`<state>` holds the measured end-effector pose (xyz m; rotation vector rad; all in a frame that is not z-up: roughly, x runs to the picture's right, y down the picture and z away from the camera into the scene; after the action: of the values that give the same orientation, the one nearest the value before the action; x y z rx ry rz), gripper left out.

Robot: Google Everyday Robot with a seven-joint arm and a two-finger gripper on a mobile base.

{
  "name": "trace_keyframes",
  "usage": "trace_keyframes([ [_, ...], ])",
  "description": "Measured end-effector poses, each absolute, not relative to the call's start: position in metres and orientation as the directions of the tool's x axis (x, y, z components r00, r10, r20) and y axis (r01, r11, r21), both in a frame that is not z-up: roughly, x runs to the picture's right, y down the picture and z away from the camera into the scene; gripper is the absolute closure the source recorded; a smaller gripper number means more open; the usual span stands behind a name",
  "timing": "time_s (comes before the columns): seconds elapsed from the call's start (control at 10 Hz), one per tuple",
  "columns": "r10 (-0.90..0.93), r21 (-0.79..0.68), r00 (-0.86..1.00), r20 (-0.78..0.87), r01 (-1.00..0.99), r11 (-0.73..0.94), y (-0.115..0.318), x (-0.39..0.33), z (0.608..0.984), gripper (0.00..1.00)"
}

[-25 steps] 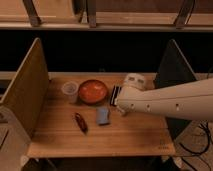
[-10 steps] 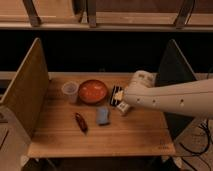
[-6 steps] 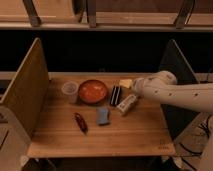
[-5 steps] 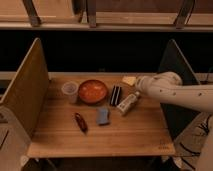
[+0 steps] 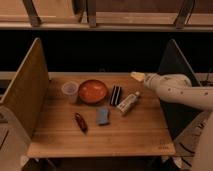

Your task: Stand the bottle upright

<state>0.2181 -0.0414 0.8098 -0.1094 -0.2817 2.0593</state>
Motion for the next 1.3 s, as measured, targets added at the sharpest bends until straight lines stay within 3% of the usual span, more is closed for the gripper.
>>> trace_keyframes([
  [0.6, 0.863, -0.021, -0.490, -0.121, -0.868, -0.496, -0.005, 0.207, 0.851, 0.20],
  [1.3, 0.744, 0.127, -0.648, -0.163, -0.762, -0.635, 0.019, 0.216, 0.901, 0.20],
])
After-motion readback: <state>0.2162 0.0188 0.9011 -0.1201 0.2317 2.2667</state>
